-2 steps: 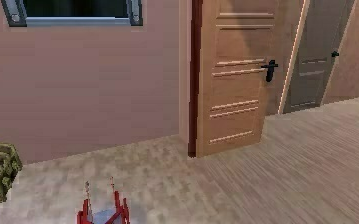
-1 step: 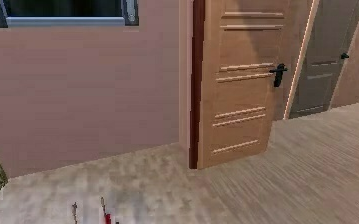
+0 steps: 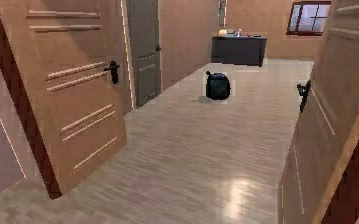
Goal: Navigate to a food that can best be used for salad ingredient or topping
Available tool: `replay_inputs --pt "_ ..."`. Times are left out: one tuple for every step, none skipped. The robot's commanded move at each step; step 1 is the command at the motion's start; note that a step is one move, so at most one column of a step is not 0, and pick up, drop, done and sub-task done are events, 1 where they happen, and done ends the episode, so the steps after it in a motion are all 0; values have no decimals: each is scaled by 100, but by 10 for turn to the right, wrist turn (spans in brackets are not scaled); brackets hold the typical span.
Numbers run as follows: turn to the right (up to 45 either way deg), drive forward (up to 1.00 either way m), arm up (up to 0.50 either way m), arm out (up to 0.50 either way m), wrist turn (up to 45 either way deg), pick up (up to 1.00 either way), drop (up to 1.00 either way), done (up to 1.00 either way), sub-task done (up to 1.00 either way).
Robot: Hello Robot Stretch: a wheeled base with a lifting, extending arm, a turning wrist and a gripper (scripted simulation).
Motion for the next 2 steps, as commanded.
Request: replay_inputs --pt "450 0 0 0 0 0 0 0 0" --pt "30 0 0 0 0 0 0 0 0"
